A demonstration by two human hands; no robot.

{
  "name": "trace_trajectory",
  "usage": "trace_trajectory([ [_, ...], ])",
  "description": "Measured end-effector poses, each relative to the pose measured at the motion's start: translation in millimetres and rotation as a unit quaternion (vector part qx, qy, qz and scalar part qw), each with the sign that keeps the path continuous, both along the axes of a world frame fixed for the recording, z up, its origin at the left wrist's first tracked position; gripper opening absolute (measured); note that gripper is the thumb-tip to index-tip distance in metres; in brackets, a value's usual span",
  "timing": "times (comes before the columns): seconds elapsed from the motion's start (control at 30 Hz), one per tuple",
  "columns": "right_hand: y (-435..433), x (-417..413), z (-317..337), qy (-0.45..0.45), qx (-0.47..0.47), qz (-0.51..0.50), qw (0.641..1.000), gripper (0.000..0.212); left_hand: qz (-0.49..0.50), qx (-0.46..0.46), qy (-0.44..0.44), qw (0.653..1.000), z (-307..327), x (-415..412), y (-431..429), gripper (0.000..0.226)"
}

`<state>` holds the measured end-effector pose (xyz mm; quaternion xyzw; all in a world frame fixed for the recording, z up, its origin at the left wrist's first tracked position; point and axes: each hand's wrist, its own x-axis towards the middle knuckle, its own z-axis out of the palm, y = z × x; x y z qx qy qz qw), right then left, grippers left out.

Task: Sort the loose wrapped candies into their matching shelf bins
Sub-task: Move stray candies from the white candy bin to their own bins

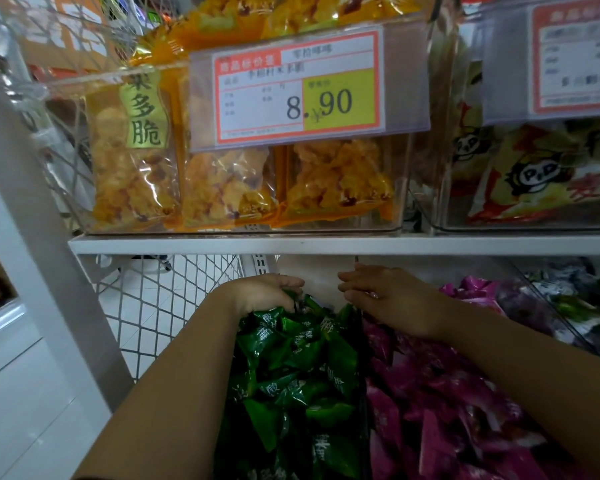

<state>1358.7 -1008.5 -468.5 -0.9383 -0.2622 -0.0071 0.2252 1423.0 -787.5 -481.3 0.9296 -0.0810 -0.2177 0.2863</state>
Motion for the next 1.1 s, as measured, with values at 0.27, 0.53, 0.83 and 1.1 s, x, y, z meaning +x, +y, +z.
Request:
trace_trajectory([
  [0.27,0.3,-0.5,1.3,0.005,0.011,0.004,1.000,0.036,-0.030,-0.013,0.026,0.999,5.9,0.7,1.4,0.058],
  [0.53,1.0,-0.2,0.8,0.004,0.017,0.003,1.000,0.035,-0.033,0.007,0.028,0.999,7.4,-4.7,-7.2,0.053],
  [0.83,1.6,-1.6,0.9,0.011,0.008,-0.004,1.000,0.036,0.061,-0.068,0.007,0.996,6.8,-12.8,-3.9,0.034],
  [1.1,3.7,-4.8,5.2,0.007,-0.005,-0.003,1.000,0.036,0.006,-0.031,-0.113,0.993,3.4,-4.4,-5.6,0.017],
])
